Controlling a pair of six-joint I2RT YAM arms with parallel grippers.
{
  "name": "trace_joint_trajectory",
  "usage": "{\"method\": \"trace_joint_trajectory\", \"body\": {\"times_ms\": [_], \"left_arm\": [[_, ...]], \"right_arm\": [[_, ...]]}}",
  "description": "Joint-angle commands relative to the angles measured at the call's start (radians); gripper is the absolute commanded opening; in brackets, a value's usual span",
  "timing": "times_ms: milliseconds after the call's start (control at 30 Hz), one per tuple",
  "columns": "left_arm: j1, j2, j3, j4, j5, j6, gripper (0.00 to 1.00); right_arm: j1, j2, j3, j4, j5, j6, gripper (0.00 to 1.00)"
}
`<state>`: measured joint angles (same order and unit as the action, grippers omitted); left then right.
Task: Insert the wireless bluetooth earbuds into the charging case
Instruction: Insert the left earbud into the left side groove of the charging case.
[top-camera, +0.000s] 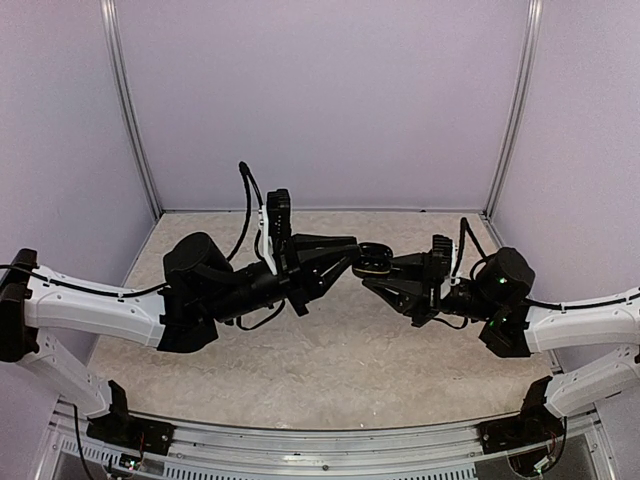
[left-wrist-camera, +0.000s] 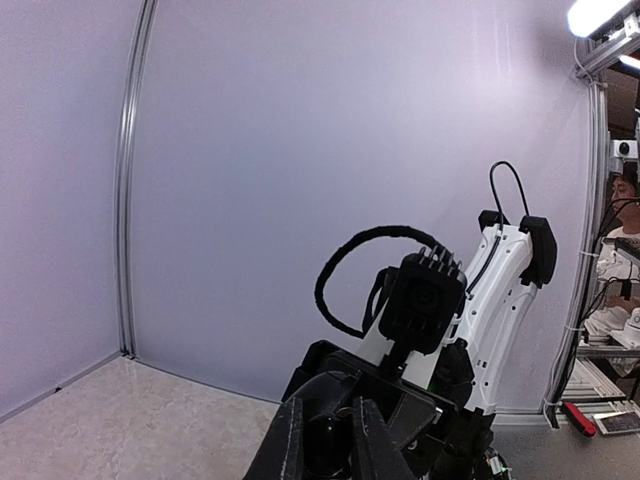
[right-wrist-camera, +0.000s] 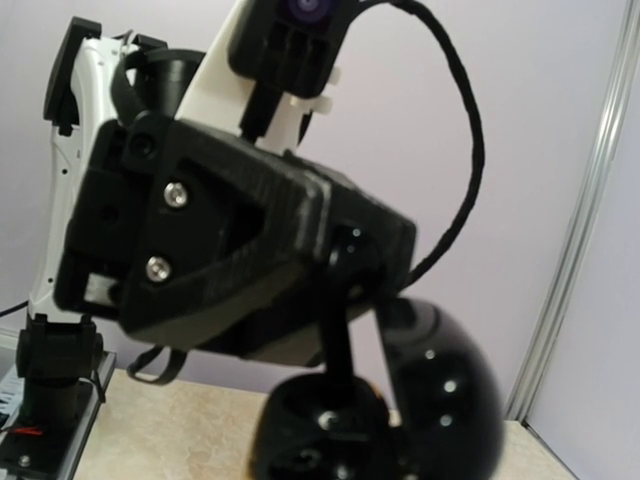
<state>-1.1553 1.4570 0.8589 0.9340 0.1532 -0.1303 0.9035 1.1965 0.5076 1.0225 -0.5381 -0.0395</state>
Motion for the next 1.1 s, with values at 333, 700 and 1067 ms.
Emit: {"method": "trace_joint_trajectory", "body": {"times_ms": [333,700,1067], "left_arm": [[0.006,0.021,0.047,-0.121,-0.053,0.004,0.11],[-0.009,-0.026,0.038,-0.095,-0.009,0.058,0.11],[-0.043,-0.096,0.042,-0.123,-0.012,0.112,0.11]], "right_arm": [[0.02,-0.012,0.025,0.047,-0.029,-0.043,0.0],[0.02,-0.005,0.01,0.066,0.038,0.005,0.0],[0.018,0.024,0.02,0.072,0.087,0.075,0.0]]}}
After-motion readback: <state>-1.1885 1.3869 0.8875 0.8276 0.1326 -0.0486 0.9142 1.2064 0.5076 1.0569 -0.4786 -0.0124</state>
